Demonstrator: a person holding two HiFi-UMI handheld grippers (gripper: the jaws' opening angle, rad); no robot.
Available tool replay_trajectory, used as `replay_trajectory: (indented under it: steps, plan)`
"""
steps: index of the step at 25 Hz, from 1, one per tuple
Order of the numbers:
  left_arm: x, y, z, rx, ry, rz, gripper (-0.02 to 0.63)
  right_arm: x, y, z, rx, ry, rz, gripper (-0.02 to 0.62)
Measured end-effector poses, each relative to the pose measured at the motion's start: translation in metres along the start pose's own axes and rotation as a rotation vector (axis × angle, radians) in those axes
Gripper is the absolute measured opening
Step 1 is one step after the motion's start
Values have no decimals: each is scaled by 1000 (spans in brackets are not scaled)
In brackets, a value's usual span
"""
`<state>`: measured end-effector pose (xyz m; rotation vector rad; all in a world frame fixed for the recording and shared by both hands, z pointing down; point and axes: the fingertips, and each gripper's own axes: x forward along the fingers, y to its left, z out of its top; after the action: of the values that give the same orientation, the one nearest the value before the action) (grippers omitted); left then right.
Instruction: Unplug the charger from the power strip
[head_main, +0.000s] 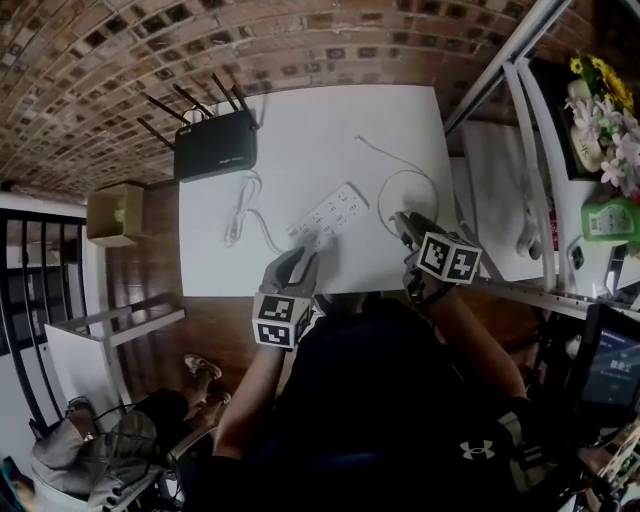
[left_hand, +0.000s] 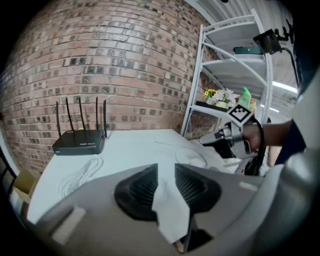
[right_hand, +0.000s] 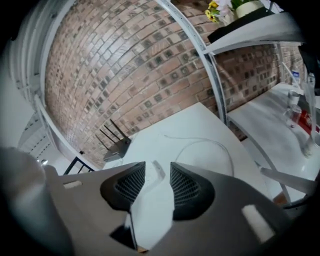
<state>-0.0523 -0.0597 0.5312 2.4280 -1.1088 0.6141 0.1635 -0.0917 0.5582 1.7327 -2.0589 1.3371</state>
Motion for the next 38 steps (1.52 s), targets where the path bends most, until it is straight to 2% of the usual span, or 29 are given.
replay_trajectory:
  steps: [5, 8, 12, 15, 19, 24, 38]
  plan:
    - [-22, 1, 26, -29, -85, 16, 97, -12, 80, 22, -148, -49, 175, 73]
    - [-35, -5, 48, -55, -139, 9, 85, -24, 121, 34, -285, -119, 269, 35]
    - [-52, -6, 68, -97, -194, 34, 62, -35, 170, 46, -511, -209, 358, 15]
    - [-64, -1, 80, -105, -239, 46, 60, -44, 196, 49, -598, -264, 400, 15]
    - [-73, 1, 95, -110, -288, 55, 60, -52, 216, 49, -644, -295, 446, 14]
    - [-74, 2, 102, -106, -307, 52, 60, -56, 227, 44, -681, -306, 488, 14]
    - [-67, 0, 113, -98, -328, 54, 60, -53, 220, 43, -708, -308, 495, 14]
